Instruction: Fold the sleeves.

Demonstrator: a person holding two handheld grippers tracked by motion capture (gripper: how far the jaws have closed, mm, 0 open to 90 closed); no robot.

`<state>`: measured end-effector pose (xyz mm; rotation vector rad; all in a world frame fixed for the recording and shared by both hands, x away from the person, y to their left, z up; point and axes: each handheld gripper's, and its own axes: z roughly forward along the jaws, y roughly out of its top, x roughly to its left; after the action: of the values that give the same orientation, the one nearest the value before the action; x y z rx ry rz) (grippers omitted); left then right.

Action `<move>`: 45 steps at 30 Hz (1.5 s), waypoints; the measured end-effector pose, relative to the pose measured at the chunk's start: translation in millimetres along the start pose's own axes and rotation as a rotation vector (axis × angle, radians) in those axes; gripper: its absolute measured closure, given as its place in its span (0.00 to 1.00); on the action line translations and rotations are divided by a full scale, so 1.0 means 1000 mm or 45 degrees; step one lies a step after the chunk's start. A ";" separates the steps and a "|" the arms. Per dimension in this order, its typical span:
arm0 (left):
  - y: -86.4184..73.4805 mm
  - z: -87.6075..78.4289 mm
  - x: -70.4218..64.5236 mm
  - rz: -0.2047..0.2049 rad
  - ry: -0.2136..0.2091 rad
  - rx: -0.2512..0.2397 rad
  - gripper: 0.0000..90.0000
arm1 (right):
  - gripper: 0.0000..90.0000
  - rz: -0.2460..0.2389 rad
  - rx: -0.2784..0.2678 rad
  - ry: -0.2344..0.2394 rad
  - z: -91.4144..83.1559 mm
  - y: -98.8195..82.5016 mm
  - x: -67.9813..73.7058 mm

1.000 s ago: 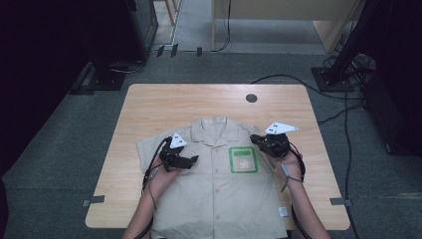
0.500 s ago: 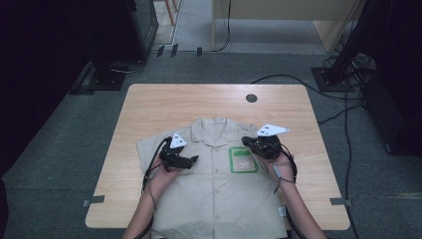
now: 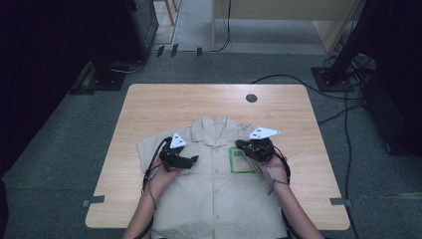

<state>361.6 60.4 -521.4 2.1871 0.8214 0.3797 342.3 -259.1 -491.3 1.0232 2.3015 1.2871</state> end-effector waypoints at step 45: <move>0.000 0.000 0.000 -0.001 0.000 0.000 0.22 | 0.37 -0.035 0.044 0.060 0.003 -0.008 -0.013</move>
<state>361.6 60.4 -521.4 2.1872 0.8220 0.3793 349.1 -269.2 -500.8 0.9788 2.3721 1.2781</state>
